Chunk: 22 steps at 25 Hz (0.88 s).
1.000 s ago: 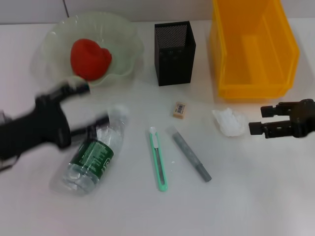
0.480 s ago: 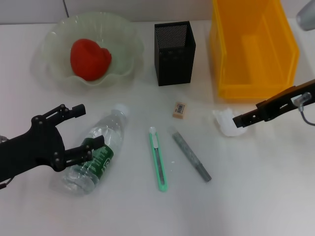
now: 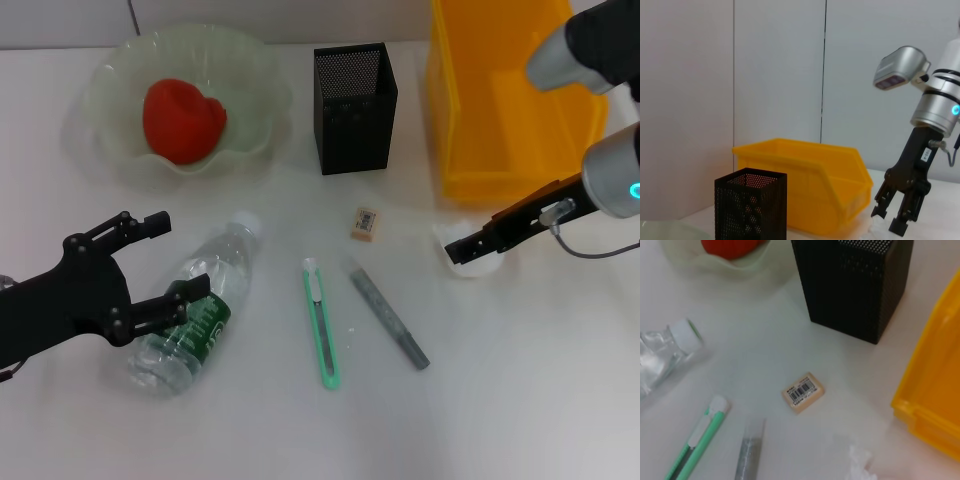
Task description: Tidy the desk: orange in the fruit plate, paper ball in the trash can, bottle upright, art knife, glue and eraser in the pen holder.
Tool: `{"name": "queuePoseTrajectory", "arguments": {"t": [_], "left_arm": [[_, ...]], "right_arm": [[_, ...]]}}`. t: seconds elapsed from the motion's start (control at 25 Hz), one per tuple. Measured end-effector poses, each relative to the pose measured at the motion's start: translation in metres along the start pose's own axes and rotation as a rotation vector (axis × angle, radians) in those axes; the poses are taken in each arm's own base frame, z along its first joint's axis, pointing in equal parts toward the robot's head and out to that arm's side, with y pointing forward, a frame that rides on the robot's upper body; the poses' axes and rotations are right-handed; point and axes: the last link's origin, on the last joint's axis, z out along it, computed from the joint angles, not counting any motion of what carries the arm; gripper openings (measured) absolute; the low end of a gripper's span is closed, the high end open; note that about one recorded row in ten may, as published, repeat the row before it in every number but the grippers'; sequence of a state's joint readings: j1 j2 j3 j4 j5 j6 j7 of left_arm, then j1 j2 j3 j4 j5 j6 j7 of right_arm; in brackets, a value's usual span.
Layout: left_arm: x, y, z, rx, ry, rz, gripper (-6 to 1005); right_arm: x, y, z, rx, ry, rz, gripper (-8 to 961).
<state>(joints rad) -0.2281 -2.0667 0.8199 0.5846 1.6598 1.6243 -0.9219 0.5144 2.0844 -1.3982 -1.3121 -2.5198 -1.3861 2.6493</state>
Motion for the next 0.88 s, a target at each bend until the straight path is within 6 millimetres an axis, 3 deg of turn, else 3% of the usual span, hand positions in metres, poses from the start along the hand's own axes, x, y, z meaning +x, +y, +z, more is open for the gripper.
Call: {"name": "queuePoseTrajectory", "arguments": {"t": [0.28,0.64,0.84,0.88], "left_arm": [[0.000,0.000,0.001,0.000,0.001,0.011,864],[0.001,-0.002,0.000,0.010,0.006,0.015,864],[0.002,-0.003,0.000,0.009,0.007,0.018,864],[0.002,-0.003,0.000,0.009,0.007,0.018,864]], "right_arm": [[0.001,-0.003,0.019,0.026,0.083,-0.014,803],[0.000,-0.004,0.017,0.036,0.081,-0.019,707],[-0.006,0.002,-0.002,0.035,0.044,-0.046,538],[-0.012,0.003,-0.021,0.053,-0.005,-0.056,537]]}}
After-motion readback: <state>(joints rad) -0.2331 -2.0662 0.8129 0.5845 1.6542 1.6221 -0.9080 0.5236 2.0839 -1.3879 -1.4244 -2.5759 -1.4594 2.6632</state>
